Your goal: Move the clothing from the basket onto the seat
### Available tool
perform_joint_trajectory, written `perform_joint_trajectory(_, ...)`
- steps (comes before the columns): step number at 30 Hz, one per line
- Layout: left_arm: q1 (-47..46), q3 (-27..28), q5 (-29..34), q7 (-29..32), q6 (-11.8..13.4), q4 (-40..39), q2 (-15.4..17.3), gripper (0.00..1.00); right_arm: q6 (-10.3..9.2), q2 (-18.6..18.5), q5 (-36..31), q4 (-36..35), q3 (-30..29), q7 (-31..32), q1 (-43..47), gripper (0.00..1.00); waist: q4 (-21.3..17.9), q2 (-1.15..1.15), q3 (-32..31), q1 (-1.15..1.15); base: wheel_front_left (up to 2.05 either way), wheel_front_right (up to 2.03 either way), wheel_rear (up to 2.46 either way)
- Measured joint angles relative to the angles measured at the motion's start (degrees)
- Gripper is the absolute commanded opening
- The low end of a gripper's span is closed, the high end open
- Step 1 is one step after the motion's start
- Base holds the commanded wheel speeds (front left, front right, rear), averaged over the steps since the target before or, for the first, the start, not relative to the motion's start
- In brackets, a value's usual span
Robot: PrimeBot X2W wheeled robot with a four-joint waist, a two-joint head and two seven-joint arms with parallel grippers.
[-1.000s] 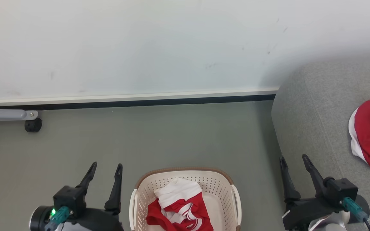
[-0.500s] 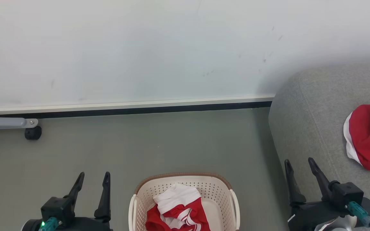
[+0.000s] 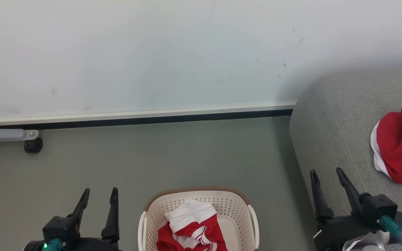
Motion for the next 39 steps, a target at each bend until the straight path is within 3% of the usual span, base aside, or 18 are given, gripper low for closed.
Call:
perform_joint_trajectory(17, -1.15, 0.09, 1.09, 0.09, 0.01, -1.54, -0.34, 1.0, -0.26, -0.12, -0.01, -5.37, -0.32, 1.56, -0.17, 1.0, -0.25, 0.0, 4.44, 0.0, 0.0, 0.0, 0.0)
perform_joint_trajectory(28, -6.89, -1.92, 3.2, 1.1, -0.1, 0.67, -0.94, 1.0, -0.73, -0.1, -1.0, -10.46, -0.52, 2.61, -5.36, 1.0, -1.58, 0.01, 11.96, 0.01, 0.0, 0.0, 0.0)
perform_joint_trajectory(39, -14.79, -5.02, 4.63, 2.54, -2.11, 6.73, -1.67, 1.0, -0.9, 1.22, -1.87, -14.54, 0.25, 3.56, -12.37, 1.0, -3.85, 0.01, 20.94, 0.02, 0.0, 0.0, 0.0)
